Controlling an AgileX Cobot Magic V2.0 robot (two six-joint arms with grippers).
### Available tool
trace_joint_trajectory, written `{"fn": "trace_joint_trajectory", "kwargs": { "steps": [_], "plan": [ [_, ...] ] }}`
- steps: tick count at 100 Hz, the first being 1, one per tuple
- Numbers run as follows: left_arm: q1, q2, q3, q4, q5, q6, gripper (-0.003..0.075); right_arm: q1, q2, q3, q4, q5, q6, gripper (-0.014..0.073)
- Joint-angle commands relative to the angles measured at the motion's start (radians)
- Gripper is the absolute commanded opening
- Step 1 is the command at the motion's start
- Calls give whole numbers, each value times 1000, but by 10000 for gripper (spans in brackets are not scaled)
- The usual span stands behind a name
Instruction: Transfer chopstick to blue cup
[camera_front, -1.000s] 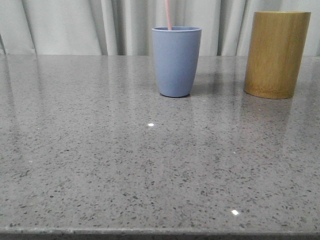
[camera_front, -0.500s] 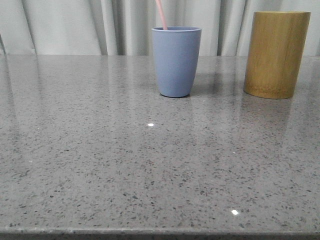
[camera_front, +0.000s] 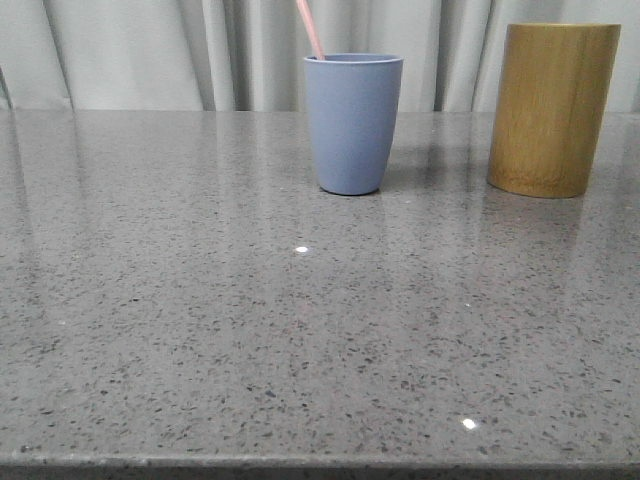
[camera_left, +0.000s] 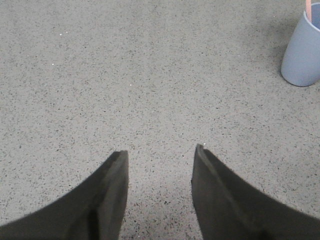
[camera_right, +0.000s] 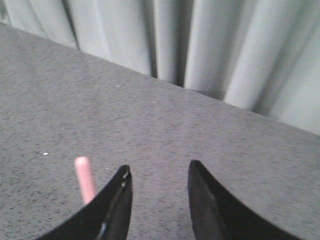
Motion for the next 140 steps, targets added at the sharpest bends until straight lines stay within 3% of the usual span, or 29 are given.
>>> {"fn": "trace_joint_trajectory", "kwargs": {
  "steps": [1, 60, 83, 95, 126, 140],
  "plan": [
    [3, -4, -26, 0, -73, -5, 294, -39, -95, -14, -9, -41, -7, 296],
    [3, -4, -26, 21, -94, -29, 293, -311, -523, 460, -9, -66, -7, 291],
    [3, -4, -26, 27, -101, -57, 288, -380, -713, 622, -9, -67, -7, 220],
    [3, -6, -24, 31, -103, -68, 232, -400, -811, 692, -9, -65, -7, 147],
    [3, -37, -3, 42, -123, -77, -20, -410, -1041, 845, -9, -52, -7, -48],
    [3, -102, 51, 49, -170, -77, -19, -410, -1126, 902, -9, -51, -7, -62]
  ]
}}
